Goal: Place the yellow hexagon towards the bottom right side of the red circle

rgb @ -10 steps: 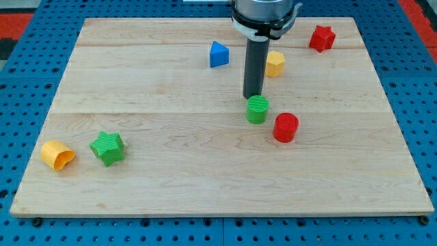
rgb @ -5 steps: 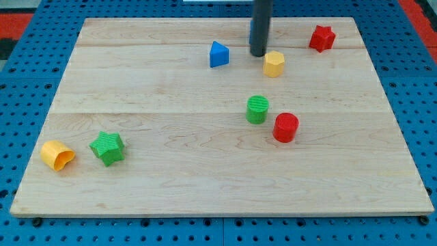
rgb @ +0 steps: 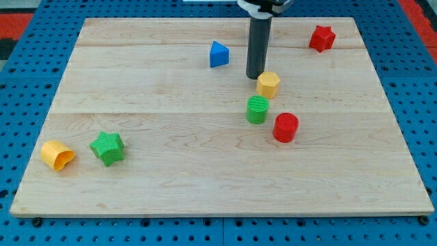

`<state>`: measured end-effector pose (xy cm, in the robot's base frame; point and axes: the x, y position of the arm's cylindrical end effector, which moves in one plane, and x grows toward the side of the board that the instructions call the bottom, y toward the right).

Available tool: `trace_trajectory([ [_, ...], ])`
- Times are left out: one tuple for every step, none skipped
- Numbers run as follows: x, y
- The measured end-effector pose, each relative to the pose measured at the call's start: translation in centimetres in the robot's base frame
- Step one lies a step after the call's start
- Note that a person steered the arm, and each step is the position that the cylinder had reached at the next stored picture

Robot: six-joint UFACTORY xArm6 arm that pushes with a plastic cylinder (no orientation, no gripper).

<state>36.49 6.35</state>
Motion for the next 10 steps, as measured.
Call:
trace_trajectory([
  [1.8,2.7],
  [3.7,7.4],
  [6.3,8.4],
  [8.6,8.4],
  [11.9,9.5],
  [13.1,8.6],
  [14.5,8.5],
  [15.3,9.4],
  [17.5,15.3],
  [22.6,15.8],
])
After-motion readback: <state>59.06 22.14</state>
